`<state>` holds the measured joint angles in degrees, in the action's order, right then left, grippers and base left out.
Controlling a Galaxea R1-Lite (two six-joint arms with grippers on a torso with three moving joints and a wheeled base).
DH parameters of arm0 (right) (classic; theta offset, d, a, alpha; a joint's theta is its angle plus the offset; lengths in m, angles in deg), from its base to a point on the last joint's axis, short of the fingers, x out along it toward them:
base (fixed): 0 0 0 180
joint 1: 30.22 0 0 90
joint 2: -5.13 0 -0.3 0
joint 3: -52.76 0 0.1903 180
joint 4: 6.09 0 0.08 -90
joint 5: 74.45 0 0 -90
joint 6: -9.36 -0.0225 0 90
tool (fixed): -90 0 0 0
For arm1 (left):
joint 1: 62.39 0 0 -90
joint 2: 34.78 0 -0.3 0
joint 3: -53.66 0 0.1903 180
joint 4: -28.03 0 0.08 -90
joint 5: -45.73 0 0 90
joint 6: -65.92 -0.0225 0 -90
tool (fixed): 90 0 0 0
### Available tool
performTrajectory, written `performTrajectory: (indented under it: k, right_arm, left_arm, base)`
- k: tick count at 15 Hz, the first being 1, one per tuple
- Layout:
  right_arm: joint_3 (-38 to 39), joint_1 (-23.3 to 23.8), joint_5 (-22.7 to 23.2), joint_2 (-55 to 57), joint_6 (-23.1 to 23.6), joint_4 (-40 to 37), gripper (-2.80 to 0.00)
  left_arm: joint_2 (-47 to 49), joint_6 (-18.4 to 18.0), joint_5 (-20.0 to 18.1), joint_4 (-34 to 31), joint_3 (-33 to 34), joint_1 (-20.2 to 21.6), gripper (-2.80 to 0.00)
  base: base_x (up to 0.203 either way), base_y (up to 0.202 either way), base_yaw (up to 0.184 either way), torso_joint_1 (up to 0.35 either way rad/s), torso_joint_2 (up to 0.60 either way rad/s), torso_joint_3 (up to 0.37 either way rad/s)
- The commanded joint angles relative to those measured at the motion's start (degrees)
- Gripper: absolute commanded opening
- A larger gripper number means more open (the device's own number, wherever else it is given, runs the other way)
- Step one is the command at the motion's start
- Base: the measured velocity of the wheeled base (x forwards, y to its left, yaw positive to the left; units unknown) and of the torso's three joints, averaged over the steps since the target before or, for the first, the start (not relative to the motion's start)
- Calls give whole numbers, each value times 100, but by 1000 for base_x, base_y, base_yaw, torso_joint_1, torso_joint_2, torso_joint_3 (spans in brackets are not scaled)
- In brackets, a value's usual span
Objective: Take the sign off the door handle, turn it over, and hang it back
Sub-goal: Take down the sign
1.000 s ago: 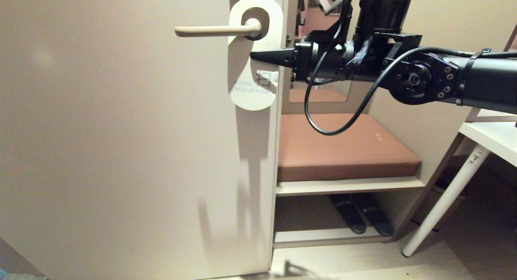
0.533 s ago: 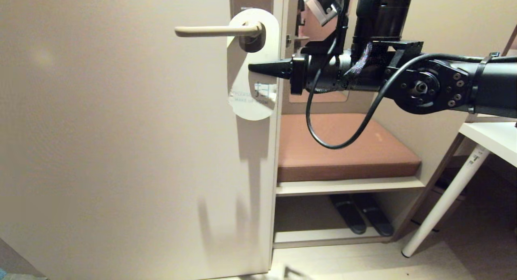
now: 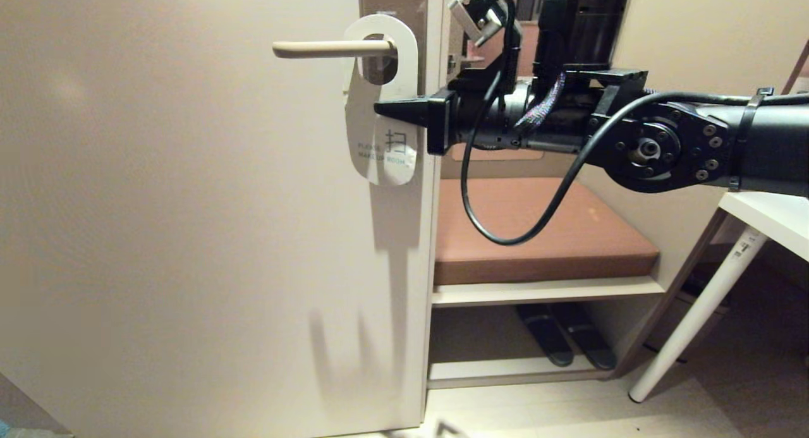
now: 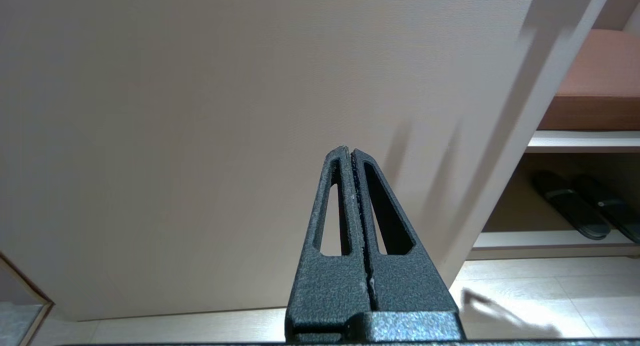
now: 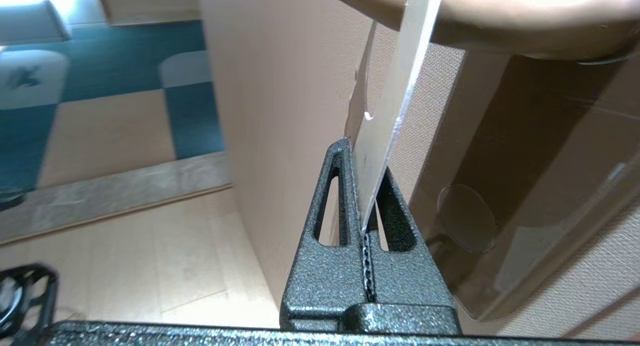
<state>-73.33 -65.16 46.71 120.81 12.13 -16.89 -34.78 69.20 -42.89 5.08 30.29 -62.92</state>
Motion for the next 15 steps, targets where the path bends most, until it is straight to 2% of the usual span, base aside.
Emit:
performTrajectory:
  k: [1,11,15]
  right_arm:
    - [-15,-84,-181,-1,3,9,-280]
    - [-45,-677,-1959,-27,-14,9,-280]
    - [-10,-768,-2388,-54,-24,-17,-280]
  left_arm:
    - [0,6,3,2,0,0,-280]
    - [0,6,0,2,0,0,-280]
    - [0,6,3,2,0,0,-280]
  base:
    - [0,0,0,0,0,0]
    - [0,0,0,0,0,0]
    - [0,0,0,0,0,0]
